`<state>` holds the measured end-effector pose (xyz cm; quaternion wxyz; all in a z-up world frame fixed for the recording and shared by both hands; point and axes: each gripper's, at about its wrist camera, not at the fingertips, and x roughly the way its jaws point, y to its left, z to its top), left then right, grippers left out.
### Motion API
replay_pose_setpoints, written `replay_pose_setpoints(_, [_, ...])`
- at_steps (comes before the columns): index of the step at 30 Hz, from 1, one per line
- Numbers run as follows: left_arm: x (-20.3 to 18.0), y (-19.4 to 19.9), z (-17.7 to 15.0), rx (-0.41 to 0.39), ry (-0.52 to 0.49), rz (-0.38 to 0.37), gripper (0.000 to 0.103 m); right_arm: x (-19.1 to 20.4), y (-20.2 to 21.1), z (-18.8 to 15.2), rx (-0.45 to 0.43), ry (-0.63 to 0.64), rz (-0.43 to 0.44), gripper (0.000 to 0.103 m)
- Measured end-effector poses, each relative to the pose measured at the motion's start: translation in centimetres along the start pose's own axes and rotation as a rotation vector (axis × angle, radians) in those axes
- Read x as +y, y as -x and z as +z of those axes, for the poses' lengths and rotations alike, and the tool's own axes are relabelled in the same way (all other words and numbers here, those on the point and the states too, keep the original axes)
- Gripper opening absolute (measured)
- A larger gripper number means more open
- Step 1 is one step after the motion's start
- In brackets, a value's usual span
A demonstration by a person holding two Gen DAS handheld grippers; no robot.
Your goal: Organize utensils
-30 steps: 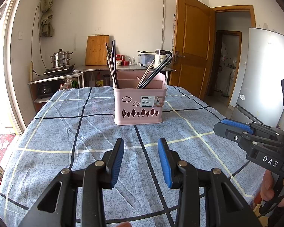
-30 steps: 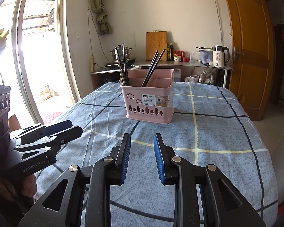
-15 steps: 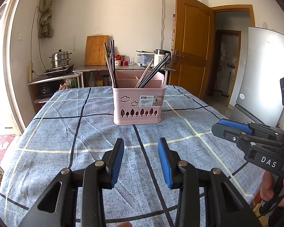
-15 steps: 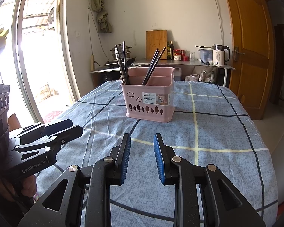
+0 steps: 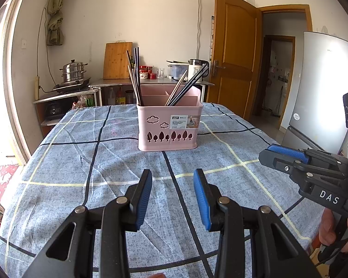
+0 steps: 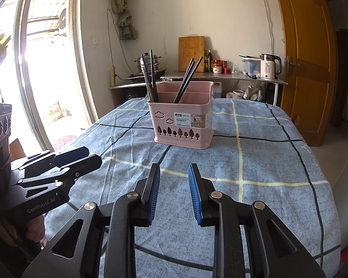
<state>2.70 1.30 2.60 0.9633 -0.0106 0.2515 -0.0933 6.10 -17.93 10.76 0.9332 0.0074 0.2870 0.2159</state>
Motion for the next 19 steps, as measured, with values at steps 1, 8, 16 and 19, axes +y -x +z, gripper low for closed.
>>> replay_pose_setpoints(1, [0.00,-0.04,-0.03,0.001,0.001,0.003,0.039,-0.01,0.01,-0.03,0.000,0.001,0.000,0.026])
replay_pose_setpoints(8, [0.19,-0.22,-0.08,0.008,0.012,-0.005,0.039,0.00,0.00,0.01,0.000,0.000,0.000,0.026])
replay_pose_setpoints(16, [0.17,-0.23,-0.08,0.007,0.013,-0.010,0.039,0.01,-0.01,0.02,0.000,0.001,-0.001,0.026])
replay_pose_setpoints(19, [0.19,-0.22,-0.05,0.006,0.017,-0.006,0.039,-0.13,-0.06,-0.06,-0.001,0.000,-0.002,0.026])
